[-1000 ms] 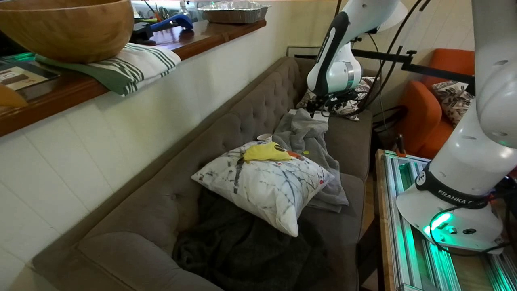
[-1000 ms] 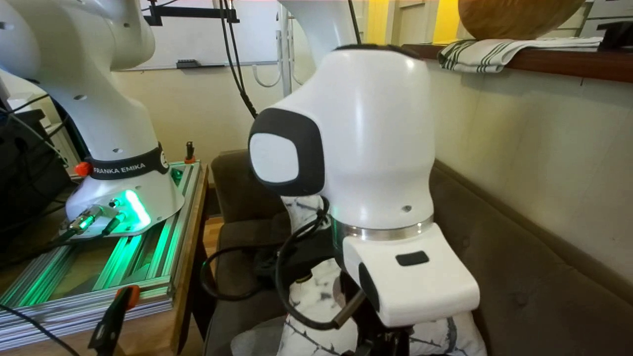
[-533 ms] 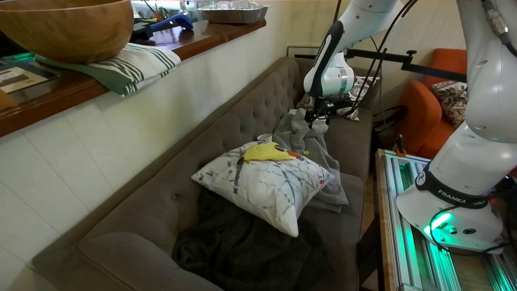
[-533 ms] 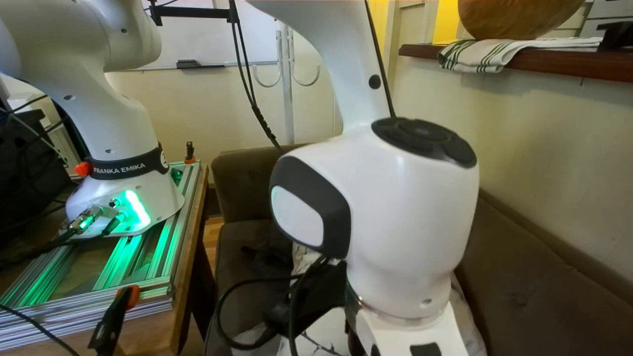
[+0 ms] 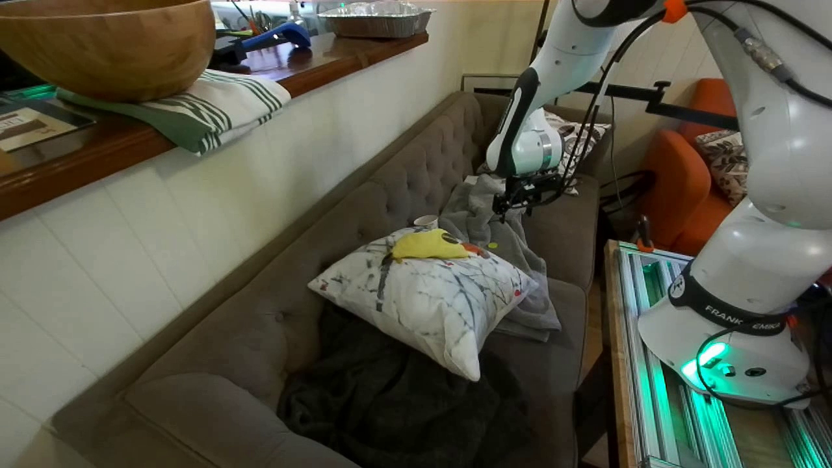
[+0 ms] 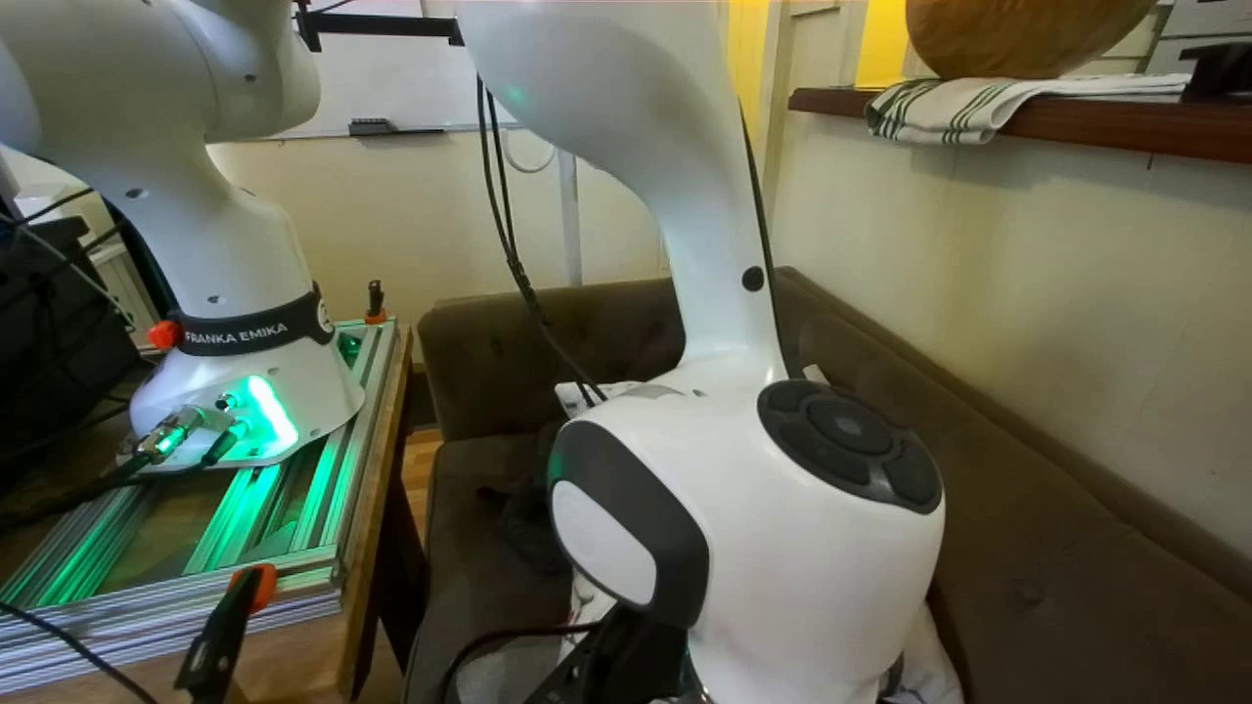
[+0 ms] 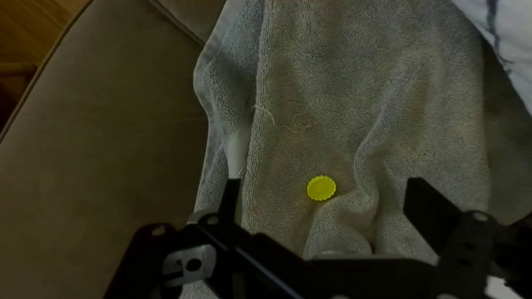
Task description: Put the yellow ring into the cup
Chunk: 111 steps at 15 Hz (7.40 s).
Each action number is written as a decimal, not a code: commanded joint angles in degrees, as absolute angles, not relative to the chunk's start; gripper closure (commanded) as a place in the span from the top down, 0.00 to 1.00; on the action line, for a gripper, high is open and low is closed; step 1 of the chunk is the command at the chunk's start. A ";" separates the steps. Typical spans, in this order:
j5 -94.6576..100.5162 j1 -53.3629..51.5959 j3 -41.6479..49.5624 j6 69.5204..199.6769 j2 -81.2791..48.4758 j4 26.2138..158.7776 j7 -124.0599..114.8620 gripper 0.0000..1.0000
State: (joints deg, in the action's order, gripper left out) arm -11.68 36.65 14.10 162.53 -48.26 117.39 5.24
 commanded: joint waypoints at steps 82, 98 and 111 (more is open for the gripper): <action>-11.46 38.36 15.06 145.12 -82.17 70.87 -4.48 0.10; -12.70 62.11 -23.29 165.75 -65.45 88.77 24.21 0.10; -13.55 58.70 -18.77 161.72 -70.10 83.20 20.98 0.10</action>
